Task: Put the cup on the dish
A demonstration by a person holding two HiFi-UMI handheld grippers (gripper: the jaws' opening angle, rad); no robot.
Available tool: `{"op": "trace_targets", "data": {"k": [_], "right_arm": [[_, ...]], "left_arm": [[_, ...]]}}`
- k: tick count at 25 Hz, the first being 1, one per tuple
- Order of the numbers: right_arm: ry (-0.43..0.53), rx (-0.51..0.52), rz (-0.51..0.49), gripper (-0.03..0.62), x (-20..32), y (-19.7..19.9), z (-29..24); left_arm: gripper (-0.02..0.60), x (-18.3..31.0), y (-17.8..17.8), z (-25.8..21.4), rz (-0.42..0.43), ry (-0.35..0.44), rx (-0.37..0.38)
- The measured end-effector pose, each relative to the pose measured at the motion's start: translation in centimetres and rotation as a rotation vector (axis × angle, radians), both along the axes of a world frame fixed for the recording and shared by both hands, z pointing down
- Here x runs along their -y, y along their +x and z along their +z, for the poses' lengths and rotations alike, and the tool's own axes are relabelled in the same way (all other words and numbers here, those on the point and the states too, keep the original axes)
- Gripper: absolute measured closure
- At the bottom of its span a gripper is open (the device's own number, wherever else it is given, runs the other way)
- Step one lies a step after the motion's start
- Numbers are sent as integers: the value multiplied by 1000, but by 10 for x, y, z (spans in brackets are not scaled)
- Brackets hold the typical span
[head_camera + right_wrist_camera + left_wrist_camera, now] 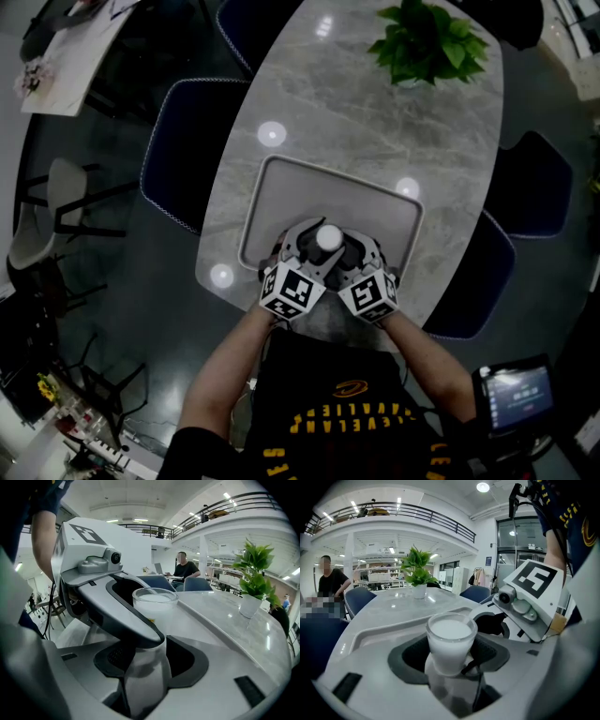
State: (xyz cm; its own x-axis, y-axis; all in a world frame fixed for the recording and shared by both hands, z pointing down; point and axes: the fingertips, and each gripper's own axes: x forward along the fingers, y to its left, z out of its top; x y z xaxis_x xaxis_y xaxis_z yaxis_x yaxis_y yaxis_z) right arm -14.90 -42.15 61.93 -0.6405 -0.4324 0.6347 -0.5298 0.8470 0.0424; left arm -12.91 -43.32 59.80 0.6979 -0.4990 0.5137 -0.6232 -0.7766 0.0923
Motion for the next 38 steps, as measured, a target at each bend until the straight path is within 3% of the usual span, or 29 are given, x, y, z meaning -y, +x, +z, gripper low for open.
{"op": "trace_targets", "data": {"k": [12,18,22,38], "right_arm": [[-26,-53,-15,384,-2,-1,9],[-32,-55,-17,384,0,-2,5],[-38,-52,-23,384,-1,-2,7],[-82,-43,-6,384,-8,8,9]], "left_arm": [[318,0,-3,6,-6,-12,-19],[316,1,-4,8,-31,-31,-35],[279,3,-7,9,-55,-27,-30],[279,-1,-8,4,-69,-30,-24]]}}
